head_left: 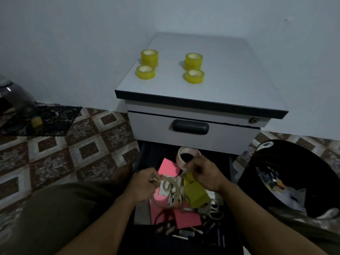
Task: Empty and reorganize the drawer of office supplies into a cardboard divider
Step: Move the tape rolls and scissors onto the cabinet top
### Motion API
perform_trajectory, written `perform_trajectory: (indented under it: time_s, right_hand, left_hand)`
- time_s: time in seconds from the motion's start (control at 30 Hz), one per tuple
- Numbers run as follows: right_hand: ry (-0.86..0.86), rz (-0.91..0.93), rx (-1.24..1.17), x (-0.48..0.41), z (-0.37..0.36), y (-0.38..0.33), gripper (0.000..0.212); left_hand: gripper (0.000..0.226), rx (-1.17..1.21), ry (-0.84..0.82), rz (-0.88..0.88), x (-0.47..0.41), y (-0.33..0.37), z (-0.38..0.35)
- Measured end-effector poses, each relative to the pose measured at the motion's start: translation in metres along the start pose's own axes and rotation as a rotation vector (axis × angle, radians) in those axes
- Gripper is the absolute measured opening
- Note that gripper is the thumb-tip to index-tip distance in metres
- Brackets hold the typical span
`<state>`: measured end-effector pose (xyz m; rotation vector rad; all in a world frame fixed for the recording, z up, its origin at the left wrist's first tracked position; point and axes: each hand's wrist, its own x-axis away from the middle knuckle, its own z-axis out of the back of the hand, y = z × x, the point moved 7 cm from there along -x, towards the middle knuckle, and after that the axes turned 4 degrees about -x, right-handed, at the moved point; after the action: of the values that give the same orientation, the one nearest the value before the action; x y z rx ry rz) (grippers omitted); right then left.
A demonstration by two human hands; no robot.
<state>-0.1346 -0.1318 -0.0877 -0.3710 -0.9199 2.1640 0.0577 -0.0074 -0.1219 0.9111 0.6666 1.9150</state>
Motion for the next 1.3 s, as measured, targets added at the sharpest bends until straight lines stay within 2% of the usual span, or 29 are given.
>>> perform_trajectory:
  time_s: [0.27, 0.4, 0.7, 0.87, 1.07, 1.3]
  right_hand:
    - [0.084, -0.051, -0.076, 0.048, 0.025, -0.021, 0.031]
    - [0.106, -0.056, -0.103, 0.067, 0.039, -0.031, 0.018]
    - [0.171, -0.002, -0.267, 0.097, 0.099, -0.091, 0.019]
    - [0.25, 0.15, -0.091, 0.096, 0.157, -0.153, 0.014]
    - [0.303, 0.235, -0.102, 0.06, 0.228, -0.201, 0.012]
    - [0.446, 0.253, -0.072, -0.054, 0.297, -0.213, 0.013]
  left_hand:
    - [0.008, 0.12, -0.027, 0.039, 0.023, 0.034, 0.033]
    - [0.011, 0.191, -0.055, 0.026, 0.043, 0.057, 0.052]
    - [0.012, 0.17, 0.045, -0.083, 0.074, 0.117, 0.133]
    - [0.022, 0.166, 0.112, -0.183, 0.078, 0.169, 0.185]
    - [0.013, 0.223, 0.193, -0.221, 0.045, 0.235, 0.246]
    - [0.016, 0.267, 0.341, -0.176, -0.049, 0.287, 0.306]
